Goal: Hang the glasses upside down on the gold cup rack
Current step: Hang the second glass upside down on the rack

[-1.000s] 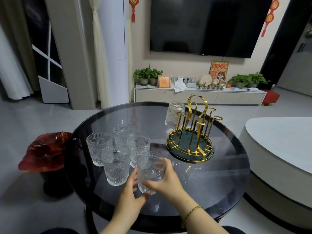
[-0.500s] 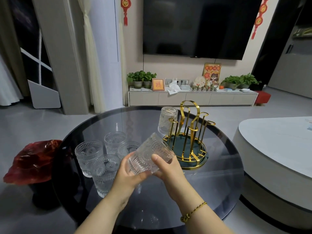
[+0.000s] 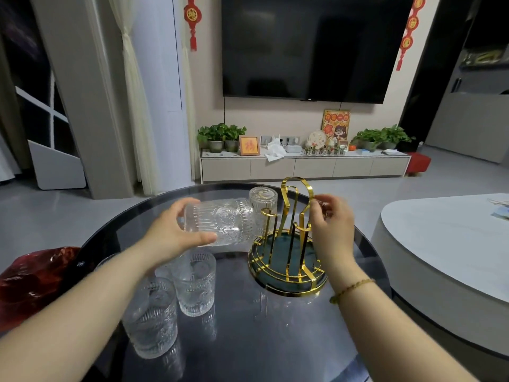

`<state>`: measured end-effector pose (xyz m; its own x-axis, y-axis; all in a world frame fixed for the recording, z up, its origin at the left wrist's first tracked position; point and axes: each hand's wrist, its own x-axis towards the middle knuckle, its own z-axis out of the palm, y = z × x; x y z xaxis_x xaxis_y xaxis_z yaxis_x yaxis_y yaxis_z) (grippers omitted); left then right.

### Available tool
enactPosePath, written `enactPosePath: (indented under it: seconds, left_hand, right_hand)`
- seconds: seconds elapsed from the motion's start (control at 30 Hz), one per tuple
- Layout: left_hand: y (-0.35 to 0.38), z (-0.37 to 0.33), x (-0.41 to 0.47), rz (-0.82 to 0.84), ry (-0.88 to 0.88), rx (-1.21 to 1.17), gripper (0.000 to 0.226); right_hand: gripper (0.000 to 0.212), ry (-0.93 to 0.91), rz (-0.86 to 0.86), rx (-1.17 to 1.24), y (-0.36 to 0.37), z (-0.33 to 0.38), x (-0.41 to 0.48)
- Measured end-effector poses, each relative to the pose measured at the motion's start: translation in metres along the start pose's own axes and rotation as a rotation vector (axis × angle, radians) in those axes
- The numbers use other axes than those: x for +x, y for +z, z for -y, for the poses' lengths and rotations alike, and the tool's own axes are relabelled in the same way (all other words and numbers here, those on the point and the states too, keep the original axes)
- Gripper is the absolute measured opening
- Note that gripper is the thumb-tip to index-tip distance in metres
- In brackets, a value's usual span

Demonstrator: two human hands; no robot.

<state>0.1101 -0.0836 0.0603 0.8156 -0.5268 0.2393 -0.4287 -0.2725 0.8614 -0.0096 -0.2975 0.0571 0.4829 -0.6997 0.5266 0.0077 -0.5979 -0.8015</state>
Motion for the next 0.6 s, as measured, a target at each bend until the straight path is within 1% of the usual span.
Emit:
enactPosePath:
  seconds: [0.03,0.1,0.2,0.23,0.3,0.4,0.47,0.6]
  left_hand:
    - [-0.002,-0.004,0.008,0.028,0.009,0.062,0.064]
    - [-0.003,-0.010,0.024,0.076,0.031,0.174,0.070]
    - [-0.002,-0.022,0.046,0.112,0.079,0.320,0.076]
    - [-0.001,-0.027,0.054,0.126,0.088,0.348,0.077]
    - [0.002,-0.036,0.068,0.165,0.102,0.403,0.078]
    - [0.009,-0.053,0.088,0.255,0.139,0.519,0.077]
    - [0.015,-0.063,0.098,0.296,0.169,0.570,0.078]
    - [0.030,-0.078,0.115,0.359,0.186,0.613,0.079]
  right_hand:
    - [0.020,-0.020,0.006,-0.103,0.000,-0.002,0.012]
    - [0.036,-0.028,0.075,-0.232,0.003,-0.006,0.034]
    - [0.052,-0.038,0.203,-0.267,0.011,-0.009,0.057]
    - [0.053,-0.034,0.239,-0.269,0.014,-0.010,0.064]
    - [0.048,-0.042,0.278,-0.335,0.019,-0.011,0.070]
    - [0.043,-0.135,0.264,-0.467,0.025,-0.019,0.071]
    - [0.042,-0.171,0.231,-0.467,0.028,-0.025,0.068]
    - [0.039,-0.165,0.204,-0.429,0.027,-0.027,0.068]
